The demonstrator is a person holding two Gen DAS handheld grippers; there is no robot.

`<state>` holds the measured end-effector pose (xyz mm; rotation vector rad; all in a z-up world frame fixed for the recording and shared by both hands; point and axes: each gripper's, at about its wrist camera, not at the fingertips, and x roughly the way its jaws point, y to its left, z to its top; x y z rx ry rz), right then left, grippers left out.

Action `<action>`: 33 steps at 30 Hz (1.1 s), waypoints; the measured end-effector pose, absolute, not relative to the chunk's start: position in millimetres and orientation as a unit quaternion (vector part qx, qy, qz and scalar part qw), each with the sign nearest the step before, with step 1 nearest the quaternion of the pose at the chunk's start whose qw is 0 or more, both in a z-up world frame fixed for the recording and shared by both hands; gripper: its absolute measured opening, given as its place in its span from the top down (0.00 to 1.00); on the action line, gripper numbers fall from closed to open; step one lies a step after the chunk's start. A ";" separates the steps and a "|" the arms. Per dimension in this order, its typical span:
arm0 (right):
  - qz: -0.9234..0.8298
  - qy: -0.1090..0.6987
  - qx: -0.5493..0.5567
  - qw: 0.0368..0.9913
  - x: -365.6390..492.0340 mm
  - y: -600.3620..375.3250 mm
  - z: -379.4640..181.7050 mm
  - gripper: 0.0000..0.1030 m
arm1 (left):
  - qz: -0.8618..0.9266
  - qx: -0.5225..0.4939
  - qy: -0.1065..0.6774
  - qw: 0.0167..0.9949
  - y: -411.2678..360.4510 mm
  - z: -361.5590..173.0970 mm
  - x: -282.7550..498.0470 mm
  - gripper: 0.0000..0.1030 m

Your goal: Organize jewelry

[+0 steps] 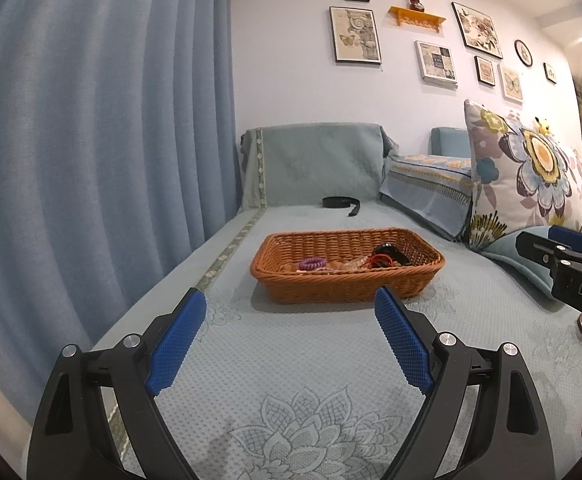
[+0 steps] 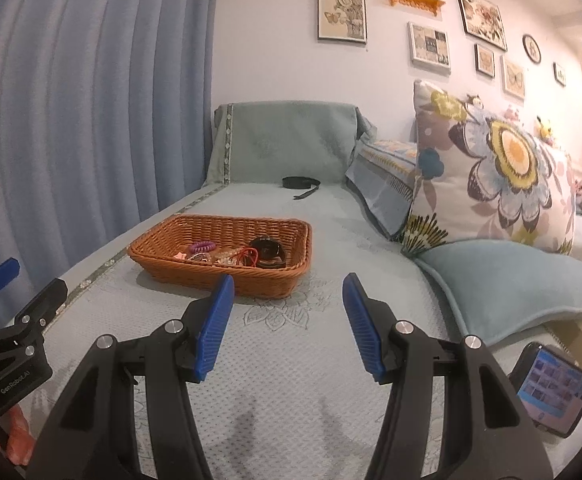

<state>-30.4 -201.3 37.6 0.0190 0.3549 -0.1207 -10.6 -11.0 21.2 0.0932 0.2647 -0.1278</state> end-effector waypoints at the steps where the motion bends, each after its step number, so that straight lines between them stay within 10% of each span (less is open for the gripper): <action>1: -0.060 0.175 0.007 0.983 -30.9 -199.9 37.7 0.48 | -0.064 0.048 0.132 0.988 -11.4 20.9 -10.1 0.18; 33: -0.051 0.187 0.010 0.981 -25.2 -199.1 29.7 0.48 | -0.065 0.051 0.133 0.988 -11.7 19.5 -10.7 0.16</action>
